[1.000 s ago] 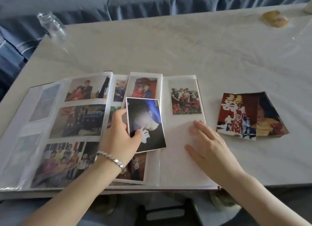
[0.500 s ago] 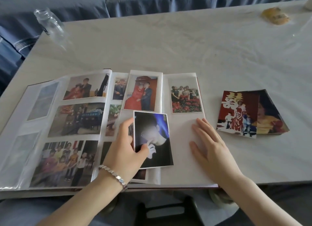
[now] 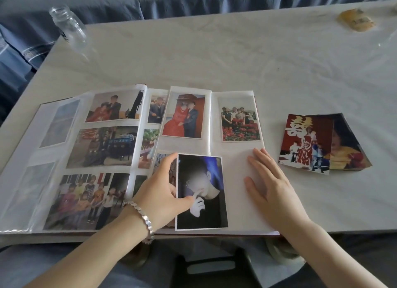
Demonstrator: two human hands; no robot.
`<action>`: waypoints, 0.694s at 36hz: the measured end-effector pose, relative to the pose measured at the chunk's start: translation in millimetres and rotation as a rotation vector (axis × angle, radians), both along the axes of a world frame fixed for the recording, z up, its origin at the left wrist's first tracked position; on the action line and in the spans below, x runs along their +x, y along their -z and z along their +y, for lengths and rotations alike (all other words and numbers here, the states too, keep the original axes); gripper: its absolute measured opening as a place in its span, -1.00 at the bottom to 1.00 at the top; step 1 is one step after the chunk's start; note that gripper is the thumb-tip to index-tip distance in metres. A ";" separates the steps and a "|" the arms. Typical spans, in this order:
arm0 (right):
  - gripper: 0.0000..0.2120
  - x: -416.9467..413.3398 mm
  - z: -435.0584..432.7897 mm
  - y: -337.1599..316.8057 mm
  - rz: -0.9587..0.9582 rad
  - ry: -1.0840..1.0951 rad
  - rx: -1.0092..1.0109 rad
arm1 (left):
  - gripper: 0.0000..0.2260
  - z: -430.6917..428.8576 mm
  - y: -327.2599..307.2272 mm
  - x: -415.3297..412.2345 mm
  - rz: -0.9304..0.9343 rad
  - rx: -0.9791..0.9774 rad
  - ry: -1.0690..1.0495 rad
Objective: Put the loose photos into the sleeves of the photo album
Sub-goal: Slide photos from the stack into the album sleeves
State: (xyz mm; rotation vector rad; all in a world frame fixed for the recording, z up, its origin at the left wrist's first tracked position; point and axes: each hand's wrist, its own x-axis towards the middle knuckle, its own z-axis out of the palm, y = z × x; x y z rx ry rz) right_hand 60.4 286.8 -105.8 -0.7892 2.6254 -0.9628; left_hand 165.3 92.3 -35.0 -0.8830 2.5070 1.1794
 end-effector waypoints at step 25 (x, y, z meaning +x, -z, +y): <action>-0.59 -0.1 9.1 18.1 -0.152 0.154 -0.419 | -0.58 23.0 15.9 -26.4 0.069 -0.001 -0.026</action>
